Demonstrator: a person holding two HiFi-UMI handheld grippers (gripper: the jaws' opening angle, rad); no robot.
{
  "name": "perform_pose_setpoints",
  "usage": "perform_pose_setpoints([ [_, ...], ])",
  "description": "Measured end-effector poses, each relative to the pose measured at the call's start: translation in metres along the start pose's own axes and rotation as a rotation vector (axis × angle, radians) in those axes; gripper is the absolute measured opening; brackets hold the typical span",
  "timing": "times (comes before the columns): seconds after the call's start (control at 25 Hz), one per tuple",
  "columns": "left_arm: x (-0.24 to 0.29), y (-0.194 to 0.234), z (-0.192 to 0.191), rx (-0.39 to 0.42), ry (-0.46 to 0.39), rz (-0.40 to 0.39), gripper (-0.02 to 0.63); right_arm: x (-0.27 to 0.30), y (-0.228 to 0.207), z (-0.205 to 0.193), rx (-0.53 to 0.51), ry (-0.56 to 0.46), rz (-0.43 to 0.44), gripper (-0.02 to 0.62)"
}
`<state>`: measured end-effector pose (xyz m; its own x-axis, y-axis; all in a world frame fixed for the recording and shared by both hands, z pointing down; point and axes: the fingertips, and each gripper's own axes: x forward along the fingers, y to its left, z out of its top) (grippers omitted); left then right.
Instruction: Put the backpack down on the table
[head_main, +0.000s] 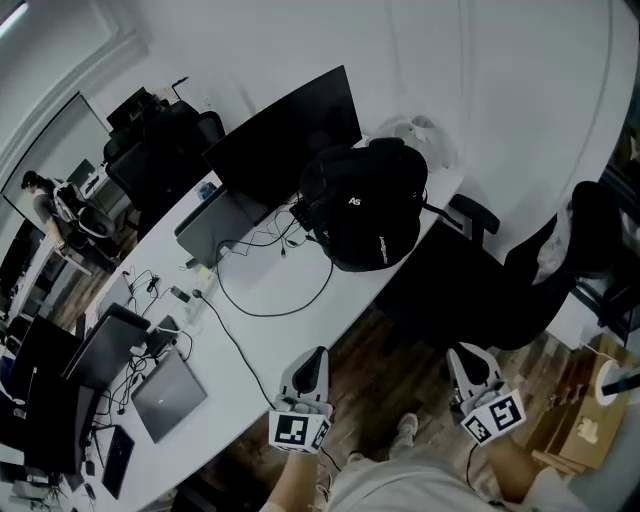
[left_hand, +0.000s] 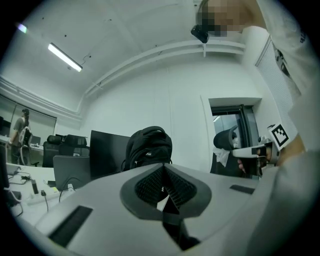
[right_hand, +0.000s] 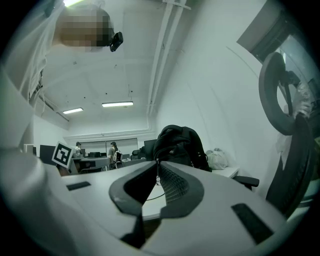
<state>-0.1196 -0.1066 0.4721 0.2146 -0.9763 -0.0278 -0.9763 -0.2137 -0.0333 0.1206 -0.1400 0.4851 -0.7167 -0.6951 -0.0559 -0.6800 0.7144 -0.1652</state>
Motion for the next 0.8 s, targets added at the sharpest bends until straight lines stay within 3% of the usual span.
perform_pose_setpoints([
  [0.28,-0.065,-0.014,-0.008,-0.087,0.015,-0.137,0.009,-0.029,0.07,-0.001,-0.012,-0.016,-0.059,0.032],
  [0.48,-0.122,-0.014,-0.024,-0.138,0.032,-0.187,0.009,-0.056,0.125,-0.009,-0.022,-0.025,-0.1,0.032],
  [0.8,-0.177,-0.02,-0.025,-0.08,0.06,-0.221,0.009,-0.092,0.174,-0.006,-0.037,-0.029,-0.151,0.032],
])
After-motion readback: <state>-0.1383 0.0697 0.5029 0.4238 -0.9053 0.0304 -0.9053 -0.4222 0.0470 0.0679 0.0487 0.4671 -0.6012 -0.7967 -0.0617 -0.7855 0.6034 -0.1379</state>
